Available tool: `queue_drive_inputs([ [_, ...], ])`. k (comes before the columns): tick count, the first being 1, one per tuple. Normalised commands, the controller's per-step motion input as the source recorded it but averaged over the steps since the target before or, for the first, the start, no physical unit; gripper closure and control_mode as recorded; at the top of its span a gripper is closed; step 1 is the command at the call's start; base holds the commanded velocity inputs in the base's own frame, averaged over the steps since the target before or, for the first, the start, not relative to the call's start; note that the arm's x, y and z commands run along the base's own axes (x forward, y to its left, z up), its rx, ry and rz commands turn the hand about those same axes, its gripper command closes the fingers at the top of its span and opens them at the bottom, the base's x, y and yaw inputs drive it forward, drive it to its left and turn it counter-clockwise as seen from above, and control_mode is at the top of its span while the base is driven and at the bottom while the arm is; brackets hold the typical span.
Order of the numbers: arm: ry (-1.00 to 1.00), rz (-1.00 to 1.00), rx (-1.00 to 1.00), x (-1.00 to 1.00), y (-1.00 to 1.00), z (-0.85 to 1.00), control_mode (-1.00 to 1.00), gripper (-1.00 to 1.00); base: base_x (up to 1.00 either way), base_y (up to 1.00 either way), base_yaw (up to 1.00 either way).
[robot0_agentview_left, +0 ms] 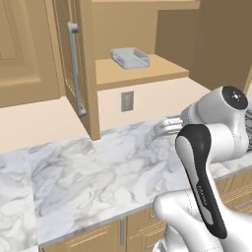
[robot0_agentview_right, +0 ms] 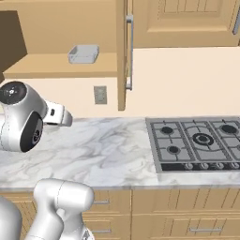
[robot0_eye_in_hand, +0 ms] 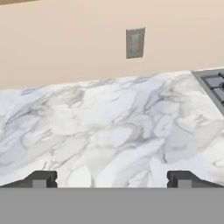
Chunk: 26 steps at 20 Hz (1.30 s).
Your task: Retrieve the tupperware and aluminum foil from the cabinet and place them on the dining counter near the plate with steak and bell pepper to prepare for storing leftovers.
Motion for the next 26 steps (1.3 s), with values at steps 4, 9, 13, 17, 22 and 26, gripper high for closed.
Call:
queue_drive_inputs([
  [4,0.0,0.0,0.0,0.0,0.0,0.0,1.0,-1.0,0.3,0.13,-0.12],
  [9,-0.08,-0.08,0.0,0.01,0.0,0.18,-1.0,-1.0,0.0,0.0,0.0],
  [13,-0.18,-0.18,0.0,0.0,0.0,0.57,-1.0,-1.0,0.0,0.0,0.0],
  [17,-0.15,-0.15,0.0,0.0,0.0,0.55,-1.0,-1.0,0.0,0.0,0.0],
  [22,-0.05,-0.09,0.03,0.05,-0.15,0.49,-1.0,-1.0,0.0,0.0,0.0],
  [26,0.0,-0.08,0.13,0.04,-0.12,0.2,-1.0,-1.0,0.0,0.0,0.0],
])
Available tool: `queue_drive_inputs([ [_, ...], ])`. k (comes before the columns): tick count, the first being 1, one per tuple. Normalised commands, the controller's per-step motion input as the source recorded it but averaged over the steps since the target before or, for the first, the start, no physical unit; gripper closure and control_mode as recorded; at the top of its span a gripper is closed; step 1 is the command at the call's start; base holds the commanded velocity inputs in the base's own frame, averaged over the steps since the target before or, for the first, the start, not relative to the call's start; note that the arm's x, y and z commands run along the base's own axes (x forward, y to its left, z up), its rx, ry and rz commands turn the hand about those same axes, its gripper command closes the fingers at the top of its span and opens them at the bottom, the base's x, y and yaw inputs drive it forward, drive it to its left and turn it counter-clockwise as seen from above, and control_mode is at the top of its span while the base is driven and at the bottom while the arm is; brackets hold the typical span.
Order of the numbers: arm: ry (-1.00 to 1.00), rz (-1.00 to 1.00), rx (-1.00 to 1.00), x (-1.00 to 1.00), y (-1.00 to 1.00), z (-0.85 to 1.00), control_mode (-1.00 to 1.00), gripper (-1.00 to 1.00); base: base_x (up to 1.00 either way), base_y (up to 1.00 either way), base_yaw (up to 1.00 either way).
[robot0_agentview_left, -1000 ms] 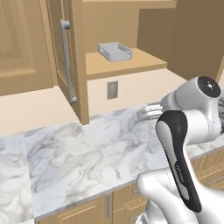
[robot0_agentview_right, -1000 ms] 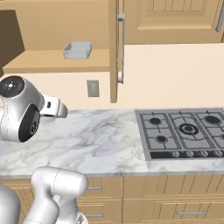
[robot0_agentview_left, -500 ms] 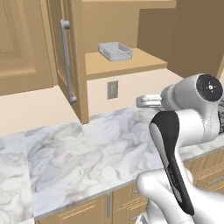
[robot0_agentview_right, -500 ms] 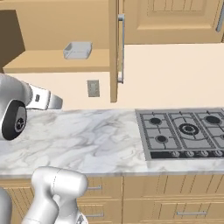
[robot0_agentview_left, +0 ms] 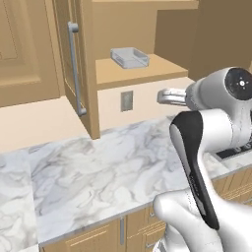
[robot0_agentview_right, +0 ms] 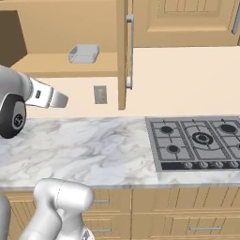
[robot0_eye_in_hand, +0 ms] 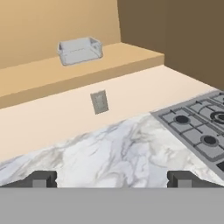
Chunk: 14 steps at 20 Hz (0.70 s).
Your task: Retrieve the tupperware and aluminum foil from the cabinet and place them on the dining counter near the plate with steak and bell pepper to prepare for storing leftovers.
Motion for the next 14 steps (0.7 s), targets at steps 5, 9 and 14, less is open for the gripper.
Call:
queue_drive_inputs([
  [5,0.0,-0.1,0.25,0.23,-0.17,0.11,-1.0,-1.0,0.0,0.0,0.0],
  [9,0.0,-0.13,0.23,0.37,-0.07,0.18,-1.0,-1.0,0.0,0.0,0.0],
  [14,0.0,-0.19,0.12,0.48,0.0,0.06,-1.0,-1.0,0.0,0.0,0.0],
])
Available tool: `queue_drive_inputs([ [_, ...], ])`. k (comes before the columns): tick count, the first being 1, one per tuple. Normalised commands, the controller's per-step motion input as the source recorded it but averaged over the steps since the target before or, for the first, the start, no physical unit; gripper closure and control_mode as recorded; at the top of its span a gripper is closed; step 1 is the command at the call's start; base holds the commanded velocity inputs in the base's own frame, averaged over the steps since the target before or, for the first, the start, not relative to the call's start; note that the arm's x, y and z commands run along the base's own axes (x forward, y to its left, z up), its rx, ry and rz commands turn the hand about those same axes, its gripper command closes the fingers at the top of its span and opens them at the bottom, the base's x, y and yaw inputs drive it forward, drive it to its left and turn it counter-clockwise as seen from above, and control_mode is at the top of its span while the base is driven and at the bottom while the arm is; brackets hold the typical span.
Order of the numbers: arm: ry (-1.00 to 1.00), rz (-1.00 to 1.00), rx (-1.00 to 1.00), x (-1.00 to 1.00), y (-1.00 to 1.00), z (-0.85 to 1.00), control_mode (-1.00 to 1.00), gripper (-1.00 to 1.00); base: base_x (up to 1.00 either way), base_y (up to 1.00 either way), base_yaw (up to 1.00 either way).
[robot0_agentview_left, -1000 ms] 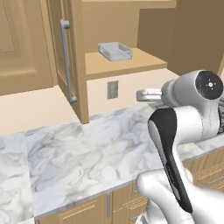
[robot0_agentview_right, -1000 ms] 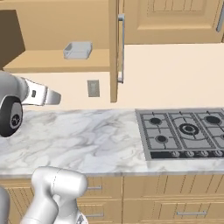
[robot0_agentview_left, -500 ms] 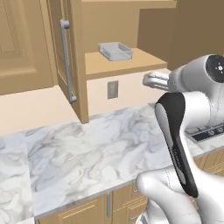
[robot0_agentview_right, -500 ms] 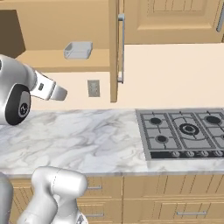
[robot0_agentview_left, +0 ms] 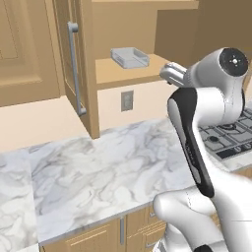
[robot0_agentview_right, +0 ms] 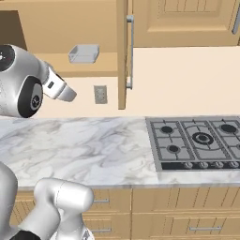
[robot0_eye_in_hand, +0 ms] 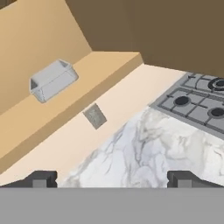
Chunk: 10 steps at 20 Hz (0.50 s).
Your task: Retrieve the tupperware and aluminum foil from the cabinet and place them on the dining counter near the plate with steak and bell pepper to prepare for storing leftovers.
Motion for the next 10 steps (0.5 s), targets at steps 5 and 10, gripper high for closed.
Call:
queue_drive_inputs([
  [5,0.01,-0.14,0.03,0.39,0.0,0.01,-1.0,-1.0,0.0,0.0,0.0],
  [10,0.06,-0.02,0.07,0.34,0.0,0.0,-1.0,-1.0,0.0,0.0,0.0],
])
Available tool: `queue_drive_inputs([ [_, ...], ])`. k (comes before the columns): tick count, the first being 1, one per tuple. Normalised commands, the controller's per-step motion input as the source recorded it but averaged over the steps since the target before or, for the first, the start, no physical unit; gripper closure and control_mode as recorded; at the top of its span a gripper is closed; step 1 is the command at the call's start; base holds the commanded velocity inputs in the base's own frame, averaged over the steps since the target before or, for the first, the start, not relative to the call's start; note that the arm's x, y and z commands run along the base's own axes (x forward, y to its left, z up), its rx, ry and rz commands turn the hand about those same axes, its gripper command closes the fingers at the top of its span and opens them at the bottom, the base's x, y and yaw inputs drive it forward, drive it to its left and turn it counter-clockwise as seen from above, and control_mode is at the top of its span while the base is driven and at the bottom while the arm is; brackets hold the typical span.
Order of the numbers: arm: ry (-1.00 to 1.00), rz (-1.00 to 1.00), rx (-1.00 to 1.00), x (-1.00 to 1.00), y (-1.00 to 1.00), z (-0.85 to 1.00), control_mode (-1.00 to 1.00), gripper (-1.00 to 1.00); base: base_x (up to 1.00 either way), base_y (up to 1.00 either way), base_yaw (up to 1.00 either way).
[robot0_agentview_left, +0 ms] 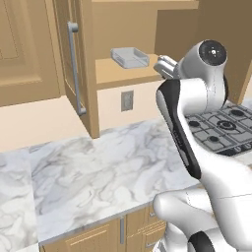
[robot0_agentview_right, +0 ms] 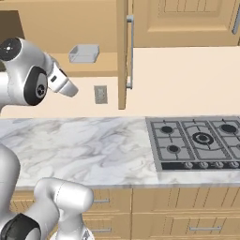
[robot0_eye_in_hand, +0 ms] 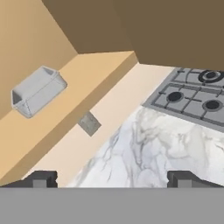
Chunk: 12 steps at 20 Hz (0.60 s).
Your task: Retrieve the tupperware and aluminum foil from the cabinet and place them on the dining counter near the plate with steak and bell pepper to prepare for storing leftovers.
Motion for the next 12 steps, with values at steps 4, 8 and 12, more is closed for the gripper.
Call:
queue_drive_inputs([
  [4,0.09,0.0,0.1,0.33,0.0,0.0,-1.0,-1.0,0.0,0.0,0.0],
  [8,0.07,0.0,0.05,0.36,0.04,0.0,-1.0,-1.0,0.0,0.0,0.0],
  [12,0.05,0.0,0.02,0.37,0.09,0.0,-1.0,-1.0,0.0,0.0,0.0],
])
